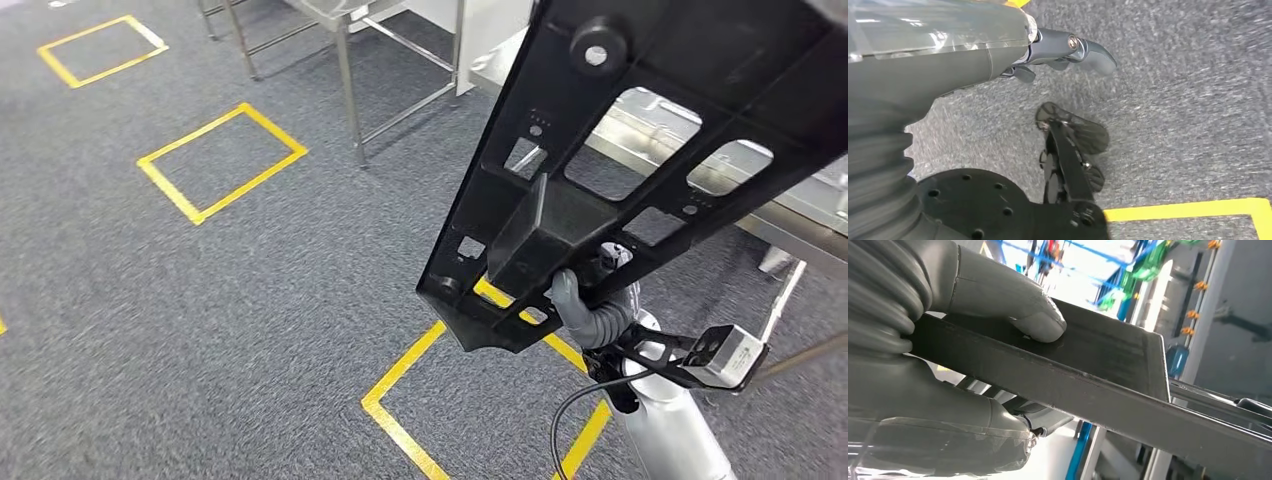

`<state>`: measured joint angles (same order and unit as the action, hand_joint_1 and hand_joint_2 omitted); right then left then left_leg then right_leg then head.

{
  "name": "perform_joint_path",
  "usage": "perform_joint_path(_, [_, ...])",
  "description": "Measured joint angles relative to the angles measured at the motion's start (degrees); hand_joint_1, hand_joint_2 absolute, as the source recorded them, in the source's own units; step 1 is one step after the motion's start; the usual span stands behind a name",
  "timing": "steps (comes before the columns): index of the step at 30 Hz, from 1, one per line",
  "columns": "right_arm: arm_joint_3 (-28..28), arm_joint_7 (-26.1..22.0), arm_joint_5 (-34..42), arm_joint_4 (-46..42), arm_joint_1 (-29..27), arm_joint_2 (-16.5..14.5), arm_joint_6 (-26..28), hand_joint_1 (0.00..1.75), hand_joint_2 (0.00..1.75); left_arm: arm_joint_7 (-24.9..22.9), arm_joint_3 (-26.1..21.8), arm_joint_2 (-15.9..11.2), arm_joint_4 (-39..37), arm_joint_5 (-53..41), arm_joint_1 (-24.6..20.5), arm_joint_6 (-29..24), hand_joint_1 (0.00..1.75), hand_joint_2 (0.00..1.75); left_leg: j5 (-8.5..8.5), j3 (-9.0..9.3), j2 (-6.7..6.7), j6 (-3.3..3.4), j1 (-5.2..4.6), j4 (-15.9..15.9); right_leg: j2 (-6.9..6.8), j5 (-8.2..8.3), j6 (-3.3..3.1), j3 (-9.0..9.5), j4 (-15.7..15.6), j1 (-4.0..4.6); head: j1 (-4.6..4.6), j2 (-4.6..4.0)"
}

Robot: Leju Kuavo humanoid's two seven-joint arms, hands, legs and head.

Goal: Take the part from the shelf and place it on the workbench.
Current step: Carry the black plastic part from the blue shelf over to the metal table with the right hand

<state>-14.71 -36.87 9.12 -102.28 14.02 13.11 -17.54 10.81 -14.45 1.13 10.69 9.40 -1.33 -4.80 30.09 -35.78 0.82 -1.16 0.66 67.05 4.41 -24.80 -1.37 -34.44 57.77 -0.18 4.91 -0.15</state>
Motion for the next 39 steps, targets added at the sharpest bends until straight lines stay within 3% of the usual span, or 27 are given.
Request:
perform_joint_path(2, [0.54, -0.04, -0.07, -0.5, -0.44, 0.01, -0.3, 1.75, 1.75, -0.01, -0.01, -0.08, 0.0, 0.02, -0.01, -0.06, 0.0, 1.75, -2.92, 2.89, 2.63, 0.56, 0.08, -7.08, 1.5, -0.02, 0.43, -0.18, 0.21, -0.09, 0.0, 0.0])
perform_joint_path(3, [0.78, -0.05, -0.1, -0.67, -0.65, 0.02, -0.39, 1.75, 1.75, -0.01, -0.02, -0.11, 0.0, 0.06, -0.06, -0.09, 0.0, 1.75, -3.27, 3.57, 3.52, 0.79, 0.03, -8.78, 2.22, 0.05, 0.81, -0.4, 0.25, -0.26, 0.0, 0.0])
perform_joint_path(5, [1.28, -0.07, -0.17, -1.03, -1.15, -0.02, -0.48, 1.75, 1.75, 0.0, -0.04, -0.15, 0.0, 0.14, -0.37, -0.14, 0.0, 1.75, -3.23, 3.96, 2.93, 1.23, -0.07, -9.54, 3.51, 0.39, 1.71, -0.74, 0.11, -0.52, 0.0, 0.01])
perform_joint_path(6, [1.59, -0.08, -0.2, -1.25, -1.43, -0.09, -0.5, 1.75, 1.75, 0.01, -0.06, -0.15, 0.0, 0.18, -0.53, -0.17, 0.0, 1.75, -3.44, 4.19, 2.24, 1.56, -0.03, -9.91, 3.08, 0.39, 2.02, -0.85, 0.23, -0.54, -0.01, 0.01])
perform_joint_path(8, [2.26, -0.1, -0.23, -1.66, -1.64, -0.25, -0.53, 1.75, 1.75, 0.01, -0.12, -0.2, 0.0, 0.2, -0.62, -0.34, 0.0, 1.75, -3.85, 4.65, 0.73, 2.3, 0.14, -10.69, -0.14, -1.2, 2.43, -2.11, 2.8, -0.33, -0.01, 0.01])
perform_joint_path(9, [2.57, -0.1, -0.24, -1.8, -1.74, -0.3, -0.59, 1.75, 1.75, -0.02, -0.16, -0.27, 0.0, 0.2, -0.56, -0.49, 0.0, 1.75, -3.9, 4.77, -0.05, 2.52, 0.06, -10.88, -2.14, -2.87, 2.56, -3.62, 5.86, -0.37, -0.01, 0.0])
perform_joint_path(10, [2.83, -0.1, -0.23, -1.9, -1.83, -0.33, -0.68, 1.75, 1.75, -0.07, -0.2, -0.36, 0.0, 0.2, -0.47, -0.64, 0.0, 1.75, -3.86, 4.78, -0.79, 2.68, -0.03, -10.91, -3.32, -4.76, 2.76, -5.58, 9.71, -0.46, -0.01, 0.0])
perform_joint_path(12, [3.25, -0.11, -0.22, -1.99, -2.27, -0.37, -0.91, 1.75, 1.75, -0.2, -0.25, -0.55, 0.0, 0.19, -0.31, -0.85, 0.0, 1.75, -3.71, 4.75, -2.34, 2.69, -0.13, -10.85, -3.94, -6.78, 3.12, -8.67, 15.8, -0.82, -0.01, 0.0])
perform_joint_path(13, [3.45, -0.11, -0.22, -2.0, -2.46, -0.37, -1.0, 1.75, 1.75, -0.26, -0.26, -0.61, 0.0, 0.16, -0.29, -0.87, 0.0, 1.75, -3.6, 4.76, -3.1, 2.62, -0.14, -10.79, -4.09, -6.28, 3.26, -8.75, 16.05, -0.96, -0.01, 0.0])
perform_joint_path(14, [3.66, -0.12, -0.21, -2.03, -2.61, -0.37, -1.05, 1.75, 1.75, -0.29, -0.26, -0.65, 0.0, 0.12, -0.3, -0.85, 0.0, 1.75, -3.45, 4.81, -3.82, 2.49, -0.14, -10.68, -4.45, -4.82, 3.34, -7.53, 13.86, -1.07, -0.01, 0.0])
perform_joint_path(16, [4.01, -0.12, -0.2, -2.23, -2.72, -0.37, -1.12, 1.75, 1.75, -0.32, -0.26, -0.69, 0.0, 0.04, -0.37, -0.77, 0.0, 1.75, -2.98, 5.0, -5.05, 2.04, -0.27, -10.35, -6.63, -1.54, 3.21, -2.98, 5.84, -0.97, -0.01, 0.0])
perform_joint_path(18, [4.27, -0.13, -0.19, -2.53, -2.81, -0.39, -1.12, 1.75, 1.75, -0.27, -0.26, -0.75, 0.0, 0.02, -0.44, -0.69, 0.0, 1.75, -2.46, 5.26, -6.13, 1.36, -0.51, -10.04, -8.3, -0.29, 2.71, -0.33, 0.88, -0.61, -0.01, 0.0])
perform_joint_path(20, [4.51, -0.14, -0.19, -2.8, -3.03, -0.42, -1.12, 1.75, 1.75, -0.12, -0.26, -0.78, 0.01, 0.02, -0.53, -0.54, 0.0, 1.75, -2.18, 5.6, -7.27, 0.66, -0.58, -10.06, -7.51, -0.34, 2.08, -0.33, 0.38, -0.31, -0.01, 0.0])
perform_joint_path(22, [4.71, -0.14, -0.24, -3.23, -3.31, -0.42, -1.14, 1.75, 1.75, 0.16, -0.26, -0.76, 0.03, 0.02, -0.69, -0.25, 0.0, 1.75, -1.36, 5.59, -6.3, -0.03, -0.31, -9.37, -6.24, -0.15, 1.36, -0.25, 0.09, -0.48, -0.01, 0.0])
perform_joint_path(23, [4.76, -0.13, -0.26, -3.46, -3.35, -0.42, -1.16, 1.75, 1.75, 0.38, -0.26, -0.74, 0.04, 0.01, -0.72, -0.08, 0.0, 1.75, -0.13, 4.93, -4.93, -0.26, -0.14, -7.64, -5.64, -0.01, 0.99, -0.19, -0.11, -0.62, -0.01, 0.0])
perform_joint_path(25, [4.76, -0.12, -0.33, -3.71, -3.35, -0.42, -1.24, 1.75, 1.75, 0.88, -0.26, -0.7, 0.04, -0.04, -0.61, 0.07, 0.0, 1.75, 3.52, 1.91, -2.08, -0.43, 0.04, -0.98, -4.47, 0.08, 0.48, -0.14, -0.25, -0.64, -0.01, 0.0])
perform_joint_path(27, [4.74, -0.12, -0.37, -3.72, -3.52, -0.42, -1.38, 1.75, 1.75, 1.25, -0.28, -0.7, 0.04, -0.09, -0.4, 0.05, 0.0, 1.75, 5.86, -1.55, -1.38, -0.46, 0.05, 5.89, -2.98, 0.08, 0.29, -0.16, -0.19, -0.42, -0.01, 0.01])
perform_joint_path(28, [4.74, -0.12, -0.38, -3.72, -3.61, -0.42, -1.45, 1.75, 1.75, 1.32, -0.3, -0.7, 0.04, -0.09, -0.3, 0.01, 0.0, 1.75, 5.42, -2.2, -1.32, -0.4, 0.04, 6.8, -2.15, 0.08, 0.28, -0.16, -0.11, -0.34, -0.01, 0.01])
perform_joint_path(29, [4.74, -0.12, -0.38, -3.72, -3.66, -0.42, -1.5, 1.75, 1.75, 1.36, -0.32, -0.71, 0.04, -0.07, -0.26, -0.04, 0.0, 1.75, 3.92, -1.91, -1.22, -0.28, 0.04, 5.6, -1.28, 0.07, 0.29, -0.16, 0.0, -0.3, -0.01, 0.01])
perform_joint_path(30, [4.74, -0.12, -0.38, -3.72, -3.67, -0.42, -1.51, 1.75, 1.75, 1.36, -0.36, -0.71, 0.04, -0.04, -0.25, -0.09, 0.0, 1.75, 1.58, -0.59, -0.72, -0.08, 0.04, 2.22, -0.47, 0.04, 0.33, -0.16, 0.15, -0.29, -0.01, 0.0])
perform_joint_path(32, [4.74, -0.12, -0.38, -3.72, -3.63, -0.42, -1.51, 1.75, 1.75, 1.36, -0.48, -0.81, 0.04, 0.01, -0.28, -0.14, 0.0, 1.75, -1.94, 2.39, 2.13, 0.39, 0.15, -5.32, 0.92, 0.0, 0.64, -0.38, 0.52, -0.36, -0.01, 0.0])
perform_joint_path(34, [4.73, -0.11, -0.4, -3.72, -3.6, -0.42, -1.53, 1.75, 1.75, 1.35, -0.59, -0.92, 0.04, 0.02, -0.3, -0.19, 0.0, 1.75, -2.68, 3.61, 4.03, 0.85, 0.08, -8.6, 2.17, 0.18, 1.35, -0.84, 0.66, -0.59, -0.01, 0.0])
perform_joint_path(36, [4.74, -0.11, -0.55, -3.73, -3.61, -0.47, -1.53, 1.75, 1.75, 1.31, -0.63, -0.98, 0.04, 0.02, -0.44, -0.14, 0.0, 1.75, -2.87, 3.93, 2.99, 1.44, -0.05, -9.11, 3.48, 0.55, 2.25, -1.09, 0.41, -0.8, -0.01, 0.01])
perform_joint_path(37, [4.79, -0.11, -0.69, -3.73, -3.65, -0.52, -1.52, 1.75, 1.75, 1.28, -0.64, -1.0, 0.04, 0.03, -0.55, -0.05, 0.0, 1.75, -3.11, 4.18, 2.24, 1.83, 0.0, -9.51, 3.1, 0.45, 2.55, -1.26, 0.58, -0.76, -0.01, 0.01])
perform_joint_path(39, [4.88, -0.11, -0.99, -3.73, -3.57, -0.61, -1.45, 1.75, 1.75, 1.23, -0.66, -1.01, 0.04, 0.03, -0.62, 0.21, 0.0, 1.75, -3.61, 4.55, 0.7, 2.56, 0.1, -10.35, 0.09, -1.58, 2.88, -2.87, 3.86, -0.52, -0.01, 0.0])
